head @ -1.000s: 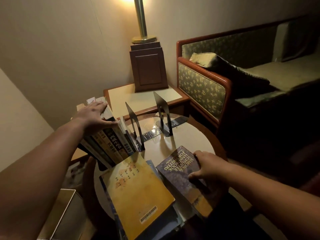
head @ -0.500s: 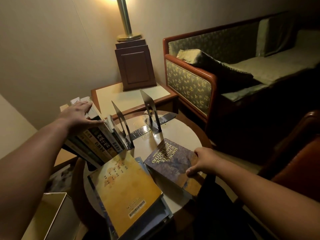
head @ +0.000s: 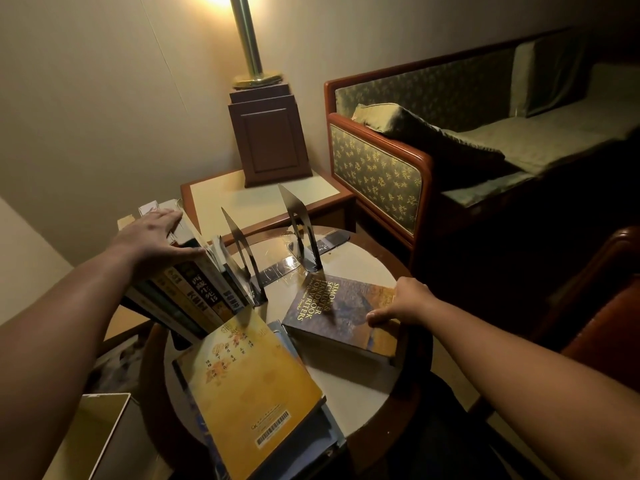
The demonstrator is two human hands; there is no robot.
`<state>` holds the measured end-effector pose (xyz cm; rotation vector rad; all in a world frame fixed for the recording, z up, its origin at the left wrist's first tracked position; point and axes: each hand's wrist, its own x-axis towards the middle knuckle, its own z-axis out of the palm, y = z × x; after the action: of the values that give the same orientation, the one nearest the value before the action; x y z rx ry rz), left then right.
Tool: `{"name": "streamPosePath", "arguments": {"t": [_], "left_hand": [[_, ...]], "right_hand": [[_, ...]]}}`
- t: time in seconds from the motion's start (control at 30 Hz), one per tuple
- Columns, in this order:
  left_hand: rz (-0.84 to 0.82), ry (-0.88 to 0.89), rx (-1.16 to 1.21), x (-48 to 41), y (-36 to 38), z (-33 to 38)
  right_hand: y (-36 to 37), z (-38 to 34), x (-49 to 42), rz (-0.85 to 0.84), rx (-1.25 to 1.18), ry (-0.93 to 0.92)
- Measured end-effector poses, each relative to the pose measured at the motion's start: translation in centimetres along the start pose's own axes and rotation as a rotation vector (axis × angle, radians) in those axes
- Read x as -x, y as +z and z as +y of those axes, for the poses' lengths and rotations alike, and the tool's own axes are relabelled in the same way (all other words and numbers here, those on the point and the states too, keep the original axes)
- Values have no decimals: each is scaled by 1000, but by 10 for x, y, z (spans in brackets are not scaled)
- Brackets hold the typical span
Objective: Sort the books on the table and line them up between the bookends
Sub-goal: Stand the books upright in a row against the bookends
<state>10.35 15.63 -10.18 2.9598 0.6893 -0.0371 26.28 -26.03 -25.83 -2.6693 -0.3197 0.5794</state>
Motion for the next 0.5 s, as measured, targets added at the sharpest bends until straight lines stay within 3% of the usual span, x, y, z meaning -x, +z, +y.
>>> {"name": "streamPosePath", "arguments": {"t": [0.33,0.5], "left_hand": [[4,9,-11,-2,2,-3],[2,15,-21,-3,1,-4]], "right_hand": [[18,8,27,205,-203,-69],[-1,-5,30,255,-557,-161]]}}
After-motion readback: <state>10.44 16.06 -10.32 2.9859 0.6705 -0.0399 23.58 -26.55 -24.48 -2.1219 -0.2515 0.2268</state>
